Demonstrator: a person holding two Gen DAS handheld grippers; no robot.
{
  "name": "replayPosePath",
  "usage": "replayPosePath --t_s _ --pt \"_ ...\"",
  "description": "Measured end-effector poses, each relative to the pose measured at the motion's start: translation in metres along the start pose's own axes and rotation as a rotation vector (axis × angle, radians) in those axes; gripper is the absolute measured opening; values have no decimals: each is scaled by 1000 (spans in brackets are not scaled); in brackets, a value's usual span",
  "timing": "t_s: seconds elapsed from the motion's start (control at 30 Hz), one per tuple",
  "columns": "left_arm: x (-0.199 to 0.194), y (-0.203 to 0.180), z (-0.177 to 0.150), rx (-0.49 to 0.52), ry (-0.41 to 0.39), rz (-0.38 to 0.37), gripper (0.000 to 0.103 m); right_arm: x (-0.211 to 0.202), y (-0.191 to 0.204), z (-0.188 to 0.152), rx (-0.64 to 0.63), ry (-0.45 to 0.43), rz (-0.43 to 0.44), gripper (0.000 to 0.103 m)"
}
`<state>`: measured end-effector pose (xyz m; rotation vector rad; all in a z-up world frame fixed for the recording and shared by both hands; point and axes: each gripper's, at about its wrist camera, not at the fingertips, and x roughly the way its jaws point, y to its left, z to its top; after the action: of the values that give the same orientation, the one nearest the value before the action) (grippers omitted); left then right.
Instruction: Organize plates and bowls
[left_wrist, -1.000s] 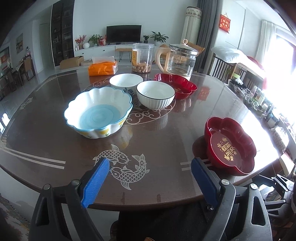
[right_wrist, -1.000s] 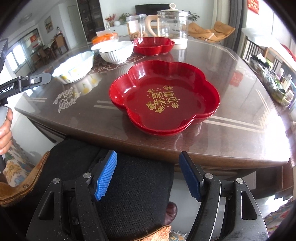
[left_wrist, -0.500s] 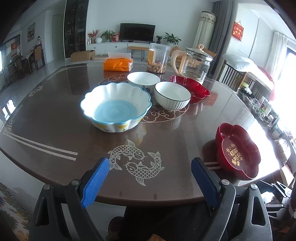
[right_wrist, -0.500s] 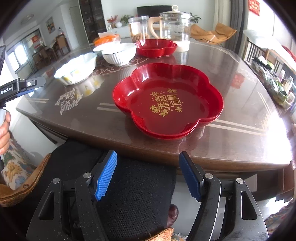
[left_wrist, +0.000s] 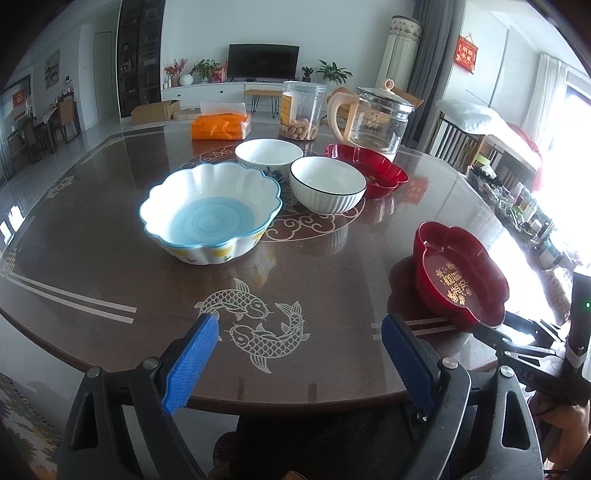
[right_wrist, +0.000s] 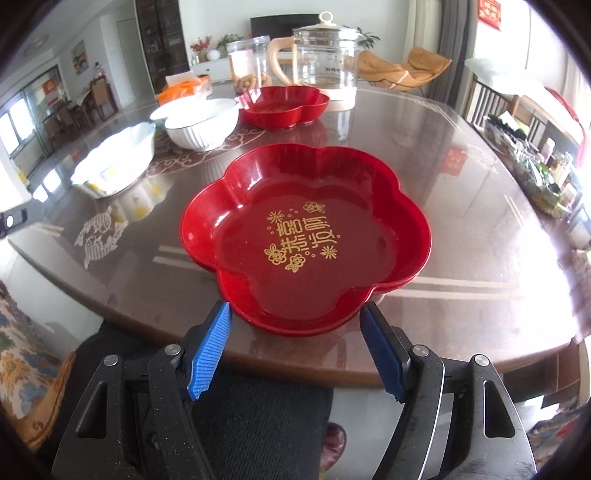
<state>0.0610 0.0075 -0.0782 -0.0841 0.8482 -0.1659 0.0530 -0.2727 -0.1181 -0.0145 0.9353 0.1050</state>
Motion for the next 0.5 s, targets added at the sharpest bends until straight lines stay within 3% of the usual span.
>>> replayPosePath --t_s 0.1,0.37,0.5 --pt "23 -9 1 61 44 56 91 3 -3 9 15 9 8 74" --pt "47 -7 -9 23 133 23 91 -30 -31 -30 51 13 -34 74" --pt "49 -6 -5 41 140 44 91 -40 -55 -29 129 6 -28 74"
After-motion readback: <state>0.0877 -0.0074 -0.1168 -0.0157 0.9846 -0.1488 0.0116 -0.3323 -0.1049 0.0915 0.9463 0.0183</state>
